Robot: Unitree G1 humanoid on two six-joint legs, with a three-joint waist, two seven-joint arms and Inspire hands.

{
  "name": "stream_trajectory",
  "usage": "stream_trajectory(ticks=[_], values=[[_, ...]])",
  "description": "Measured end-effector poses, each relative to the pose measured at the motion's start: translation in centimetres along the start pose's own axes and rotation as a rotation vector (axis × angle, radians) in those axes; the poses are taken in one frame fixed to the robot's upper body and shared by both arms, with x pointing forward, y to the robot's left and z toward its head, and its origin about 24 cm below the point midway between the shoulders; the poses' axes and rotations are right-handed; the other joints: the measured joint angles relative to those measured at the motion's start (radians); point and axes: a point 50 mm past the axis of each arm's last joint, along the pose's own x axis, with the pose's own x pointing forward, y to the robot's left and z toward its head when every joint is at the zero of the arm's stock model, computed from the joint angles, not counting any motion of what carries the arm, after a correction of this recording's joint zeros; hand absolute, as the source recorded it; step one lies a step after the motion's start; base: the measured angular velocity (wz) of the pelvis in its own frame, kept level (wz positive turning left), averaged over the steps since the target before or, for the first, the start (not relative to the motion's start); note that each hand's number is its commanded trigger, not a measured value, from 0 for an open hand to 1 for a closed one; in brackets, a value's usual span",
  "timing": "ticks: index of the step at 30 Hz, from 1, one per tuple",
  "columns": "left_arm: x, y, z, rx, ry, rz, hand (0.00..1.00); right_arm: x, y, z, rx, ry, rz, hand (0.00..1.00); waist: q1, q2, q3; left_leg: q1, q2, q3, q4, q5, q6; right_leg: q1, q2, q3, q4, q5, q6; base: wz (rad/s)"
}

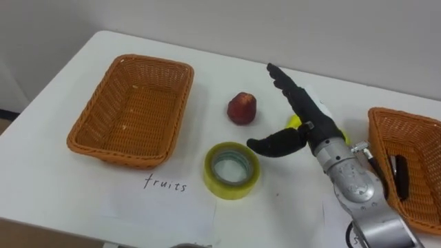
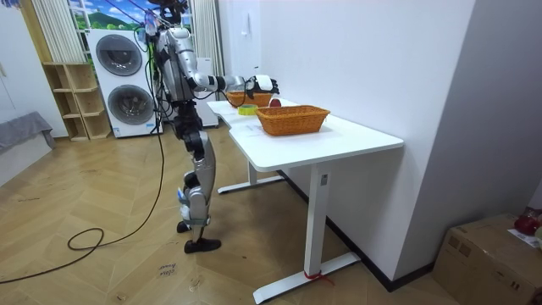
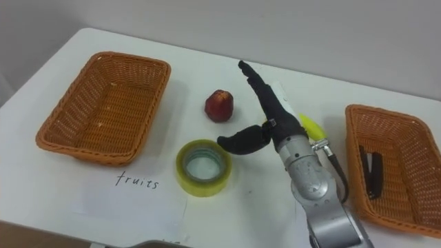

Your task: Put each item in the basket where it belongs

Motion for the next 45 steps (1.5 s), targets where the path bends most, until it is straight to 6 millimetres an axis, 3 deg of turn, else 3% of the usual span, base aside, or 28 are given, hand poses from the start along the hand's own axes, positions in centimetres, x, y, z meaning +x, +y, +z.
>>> stream_trajectory(ticks=[16,45], values=[[-0.2,-0.5,-0.1,0.033,0.017,-0.003,0.0,0.2,2.7,0.1,-0.017,0.021,0.092,0.0,0.004,0.029,-0.0052,-0.006,-0.002,-0.008,0.0,0.0,0.0,-0.003,0.002,-0.008,0.002,0.0,0.0,0.01],[-0.3,-1.2,0.5,0.018,0.009,-0.015,0.0,0.3,4.1,-0.7,-0.119,0.085,0.149,0.0,0.007,0.02,-0.004,-0.004,-0.002,-0.011,-0.01,0.001,0.001,-0.007,0.002,0.0,0.001,0.0,0.001,0.0]])
